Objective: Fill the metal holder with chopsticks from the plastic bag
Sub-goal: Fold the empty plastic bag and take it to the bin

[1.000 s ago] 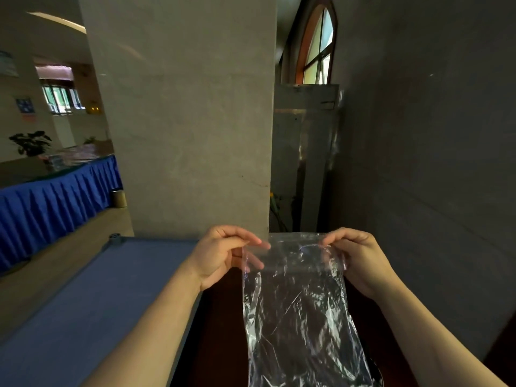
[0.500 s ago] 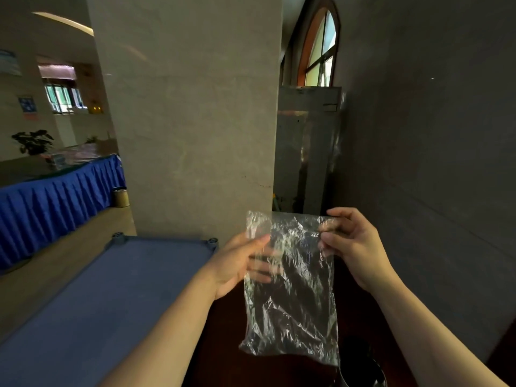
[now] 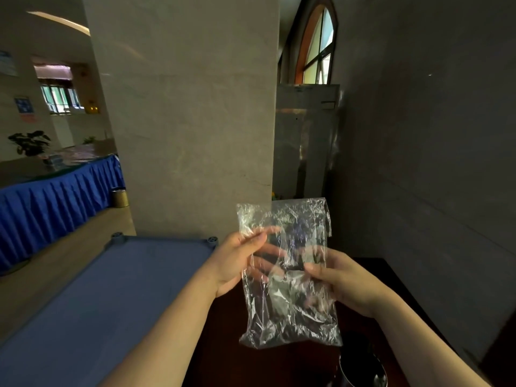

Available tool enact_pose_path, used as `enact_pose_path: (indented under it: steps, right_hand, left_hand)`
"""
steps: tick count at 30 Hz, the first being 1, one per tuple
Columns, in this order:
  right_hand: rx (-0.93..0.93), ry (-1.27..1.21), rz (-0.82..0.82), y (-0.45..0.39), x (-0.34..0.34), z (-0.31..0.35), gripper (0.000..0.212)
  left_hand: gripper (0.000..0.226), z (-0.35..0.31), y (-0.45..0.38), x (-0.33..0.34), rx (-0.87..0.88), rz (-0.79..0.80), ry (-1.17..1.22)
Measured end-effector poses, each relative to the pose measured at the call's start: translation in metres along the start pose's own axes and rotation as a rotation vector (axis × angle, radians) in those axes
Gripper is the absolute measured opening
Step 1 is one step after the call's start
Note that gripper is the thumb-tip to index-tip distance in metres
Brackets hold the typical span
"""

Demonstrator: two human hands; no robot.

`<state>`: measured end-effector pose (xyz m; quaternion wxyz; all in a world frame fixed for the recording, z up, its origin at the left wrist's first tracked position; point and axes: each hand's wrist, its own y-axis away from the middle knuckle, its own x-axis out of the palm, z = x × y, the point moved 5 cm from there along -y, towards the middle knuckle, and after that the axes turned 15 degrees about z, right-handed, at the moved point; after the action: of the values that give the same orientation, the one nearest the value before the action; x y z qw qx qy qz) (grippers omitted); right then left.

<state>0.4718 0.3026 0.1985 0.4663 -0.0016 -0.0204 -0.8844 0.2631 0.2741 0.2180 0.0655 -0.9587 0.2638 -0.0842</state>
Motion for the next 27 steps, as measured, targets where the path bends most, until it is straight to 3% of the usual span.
enact_pose_path:
  steps: [3, 7, 12, 18, 24, 27]
  right_hand:
    - [-0.1, -0.044, -0.033, -0.003, -0.002, 0.004, 0.03]
    - [-0.181, -0.052, -0.08, -0.006, -0.007, 0.01, 0.022]
    - [-0.217, 0.0, -0.11, -0.008, -0.013, 0.01, 0.027]
    - [-0.278, -0.158, -0.065, -0.008, -0.016, 0.009, 0.033]
    - [-0.238, -0.244, 0.065, -0.005, -0.012, 0.012, 0.037]
    - [-0.203, -0.286, 0.025, -0.002, -0.015, 0.006, 0.033]
  left_hand:
    - [0.037, 0.001, 0.003, 0.0, -0.023, 0.001, -0.019]
    - [0.05, 0.012, 0.01, 0.005, -0.157, 0.088, 0.088]
    - [0.045, 0.015, 0.016, 0.01, -0.169, 0.269, 0.075]
    - [0.047, 0.01, 0.017, 0.002, -0.048, 0.276, 0.115]
    - [0.032, 0.009, 0.02, 0.0, 0.024, 0.251, 0.237]
    - [0.028, 0.011, 0.022, -0.002, 0.01, 0.202, 0.272]
